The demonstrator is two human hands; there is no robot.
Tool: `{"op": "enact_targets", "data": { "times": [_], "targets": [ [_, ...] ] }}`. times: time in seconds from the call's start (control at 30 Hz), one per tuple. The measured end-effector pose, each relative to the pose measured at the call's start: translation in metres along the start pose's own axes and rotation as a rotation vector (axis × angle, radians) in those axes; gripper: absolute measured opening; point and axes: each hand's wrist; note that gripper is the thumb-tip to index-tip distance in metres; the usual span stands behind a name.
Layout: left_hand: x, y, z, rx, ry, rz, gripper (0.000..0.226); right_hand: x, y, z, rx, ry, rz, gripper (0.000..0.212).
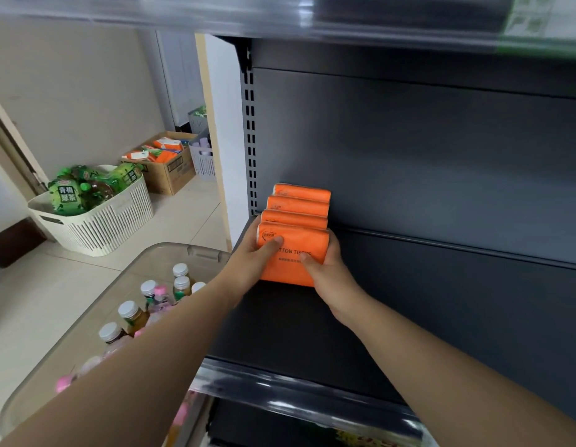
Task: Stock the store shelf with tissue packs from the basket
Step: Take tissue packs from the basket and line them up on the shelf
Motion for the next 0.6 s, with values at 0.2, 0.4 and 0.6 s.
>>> {"op": "enact_targets", "data": {
  "times": [0.2,0.4,0.6],
  "targets": [
    [0.0007,0.0000,0.0015,0.086,-0.008,-0.001,0.025,-0.0026,-0.0031,0.0008,-0.033,-0.038,-0.007,0.059],
    [0.0031,0.0009,0.0025,0.132,0.025,0.017,0.030,-0.0034,-0.0044,0.0007,-0.037,-0.076,-0.011,0.063],
    [0.0056,0.0005,0.0015,0.146,0.062,0.017,0.030,-0.0005,-0.0047,0.0027,-0.035,-0.101,-0.014,0.061]
  ]
}}
Point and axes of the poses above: each hand's wrist, its own y-axis towards the middle knuckle, its own x-axis out of the back of the hand, z = x × y, and after that the axes turned 1 degree about -y, right-handed
